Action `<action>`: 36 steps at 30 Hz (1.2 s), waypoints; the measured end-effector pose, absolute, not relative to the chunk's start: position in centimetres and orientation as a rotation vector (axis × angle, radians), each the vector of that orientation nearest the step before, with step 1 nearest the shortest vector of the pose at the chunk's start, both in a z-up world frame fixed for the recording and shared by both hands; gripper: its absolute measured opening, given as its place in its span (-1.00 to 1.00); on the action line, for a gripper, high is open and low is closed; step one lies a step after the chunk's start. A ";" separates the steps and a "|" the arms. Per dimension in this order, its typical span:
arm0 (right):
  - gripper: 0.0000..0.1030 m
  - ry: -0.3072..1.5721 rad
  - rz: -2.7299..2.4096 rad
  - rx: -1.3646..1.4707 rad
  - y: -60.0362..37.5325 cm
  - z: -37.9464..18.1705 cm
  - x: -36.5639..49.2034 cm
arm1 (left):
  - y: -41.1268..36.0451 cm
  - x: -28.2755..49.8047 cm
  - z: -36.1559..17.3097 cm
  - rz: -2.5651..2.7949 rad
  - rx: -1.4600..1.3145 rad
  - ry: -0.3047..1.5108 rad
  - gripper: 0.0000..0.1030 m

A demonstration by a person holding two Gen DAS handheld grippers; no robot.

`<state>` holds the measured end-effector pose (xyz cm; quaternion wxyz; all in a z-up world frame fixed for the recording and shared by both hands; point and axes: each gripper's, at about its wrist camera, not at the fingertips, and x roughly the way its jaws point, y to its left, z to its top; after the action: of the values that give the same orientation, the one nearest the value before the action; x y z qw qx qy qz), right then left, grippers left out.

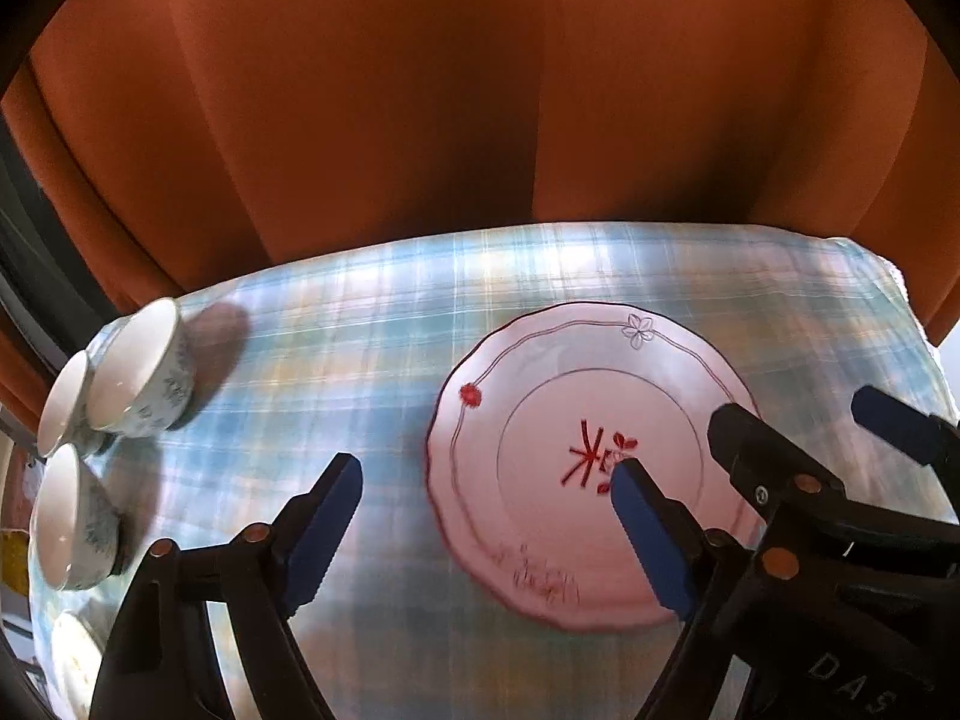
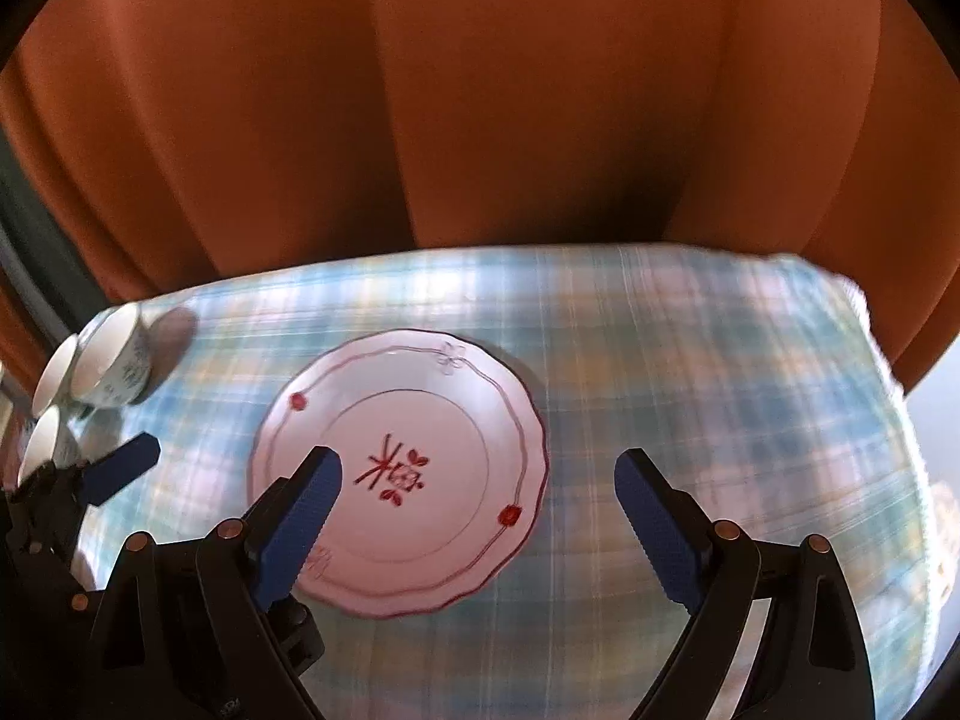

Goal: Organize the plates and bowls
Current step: 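Grasp the red-pattern plate's rim with the right gripper and lift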

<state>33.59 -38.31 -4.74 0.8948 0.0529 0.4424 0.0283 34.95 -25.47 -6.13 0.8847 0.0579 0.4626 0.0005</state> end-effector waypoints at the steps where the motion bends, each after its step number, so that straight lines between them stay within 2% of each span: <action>1: 0.81 0.928 0.052 0.123 -38.6 -5.3 34.1 | -25.5 35.4 -6.5 0.007 0.119 0.969 0.64; 6: 0.57 0.968 0.041 0.139 -38.8 -7.6 36.1 | -25.2 37.3 -9.0 0.034 0.097 1.023 0.53; 10: 0.37 1.007 0.044 0.157 -38.6 -9.2 37.1 | -24.5 38.4 -10.5 0.045 0.069 1.065 0.37; 14: 0.25 1.029 0.048 0.149 -38.1 -10.2 38.0 | -24.1 38.9 -11.5 0.037 0.054 1.084 0.26; 17: 0.23 1.031 0.048 0.142 -37.8 -10.6 38.5 | -24.4 39.0 -11.5 0.008 0.062 1.078 0.16; 25: 0.23 1.055 0.036 0.150 -37.5 -10.4 37.9 | -24.0 38.2 -11.2 -0.012 0.064 1.116 0.15; 36: 0.23 1.124 0.046 0.151 -35.1 -9.7 31.4 | -22.1 31.8 -11.0 -0.042 0.061 1.190 0.15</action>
<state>31.43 -35.09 -9.68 0.8432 0.0716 0.5324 0.0218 31.83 -22.05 -11.03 0.8275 0.0288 0.5603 -0.0200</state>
